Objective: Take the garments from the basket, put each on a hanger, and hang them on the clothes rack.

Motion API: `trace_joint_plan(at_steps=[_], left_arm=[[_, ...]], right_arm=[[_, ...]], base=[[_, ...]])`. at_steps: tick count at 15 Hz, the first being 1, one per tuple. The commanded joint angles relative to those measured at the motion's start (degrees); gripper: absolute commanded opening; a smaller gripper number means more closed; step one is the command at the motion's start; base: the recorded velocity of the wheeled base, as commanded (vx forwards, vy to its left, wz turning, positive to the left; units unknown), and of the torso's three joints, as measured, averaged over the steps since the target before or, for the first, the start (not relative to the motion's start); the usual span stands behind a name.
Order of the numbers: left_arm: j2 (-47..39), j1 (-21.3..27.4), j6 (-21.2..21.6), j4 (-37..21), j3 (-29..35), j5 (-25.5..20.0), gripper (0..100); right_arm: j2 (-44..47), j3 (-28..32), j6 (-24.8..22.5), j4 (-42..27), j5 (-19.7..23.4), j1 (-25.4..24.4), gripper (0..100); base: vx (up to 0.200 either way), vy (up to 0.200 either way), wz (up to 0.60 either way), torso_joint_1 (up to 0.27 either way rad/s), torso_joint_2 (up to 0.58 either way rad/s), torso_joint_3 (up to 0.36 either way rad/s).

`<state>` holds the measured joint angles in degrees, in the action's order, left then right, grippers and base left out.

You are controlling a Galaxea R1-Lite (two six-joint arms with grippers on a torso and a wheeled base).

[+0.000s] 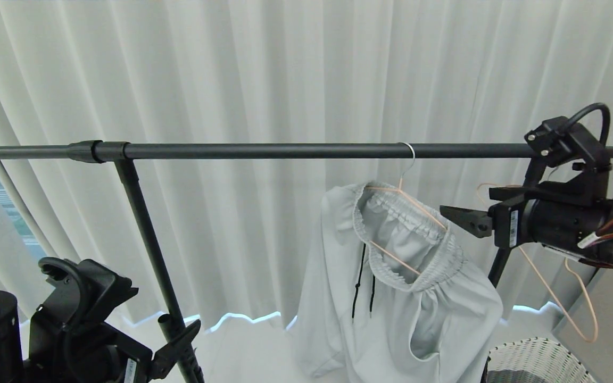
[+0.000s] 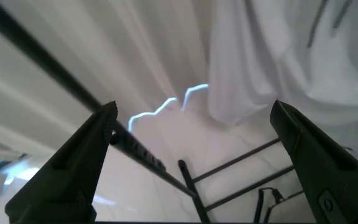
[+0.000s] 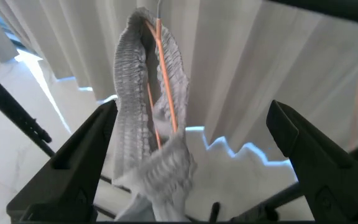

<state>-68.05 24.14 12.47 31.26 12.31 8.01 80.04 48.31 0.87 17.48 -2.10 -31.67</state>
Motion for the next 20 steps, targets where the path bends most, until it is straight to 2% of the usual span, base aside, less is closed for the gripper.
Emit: trace_joint_plan(at_steps=[1, 3, 6, 9, 12, 13, 16, 20], left_arm=[[0.11, -0.76, 0.01, 0.03, -0.01, 1.22, 100], [0.11, -1.29, -0.08, 0.03, -0.10, 2.80, 100], [0.37, -6.12, -0.08, 0.03, -1.59, 4.03, 100], [1.95, -11.74, 0.01, 0.03, -3.79, 4.03, 100], [2.66, -17.55, 0.01, 0.03, -5.98, 4.03, 100], [3.18, -18.51, 0.01, -0.06, -6.25, 4.03, 100], [3.18, -19.13, 0.01, 0.03, -7.21, 4.03, 100], [3.10, -19.04, 0.01, -0.06, -8.01, 4.03, 100]], right_arm=[[-5.78, -2.61, -1.92, -0.08, -0.10, 0.73, 100], [-7.27, -4.54, -6.58, -0.08, -0.19, 3.72, 100], [-7.45, -5.77, -16.51, 0.10, -0.10, 12.77, 100], [-7.71, -6.74, -18.00, 0.01, -0.45, 18.22, 100], [-8.41, -10.25, -21.61, -0.17, -5.02, 23.76, 100], [-8.76, -11.31, -22.75, -0.17, -5.20, 25.26, 100], [-9.64, -13.77, -24.16, -0.08, -5.55, 26.22, 100], [-9.99, -15.70, -27.06, 0.27, -5.64, 28.42, 100]], base=[[-0.200, 0.000, 0.00, 0.002, 0.00, -0.002], [-0.200, 0.000, 0.00, 0.010, 0.00, 0.000], [-0.200, 0.000, 0.00, -0.009, 0.00, 0.007], [-0.200, 0.000, 0.00, 0.001, 0.00, 0.001], [-0.200, 0.000, 0.00, -0.002, 0.01, 0.001], [-0.200, 0.000, 0.00, -0.002, 0.00, -0.002], [-0.200, 0.000, 0.00, 0.004, 0.01, 0.009], [0.000, 0.000, 0.00, 0.000, 0.00, 0.000]])
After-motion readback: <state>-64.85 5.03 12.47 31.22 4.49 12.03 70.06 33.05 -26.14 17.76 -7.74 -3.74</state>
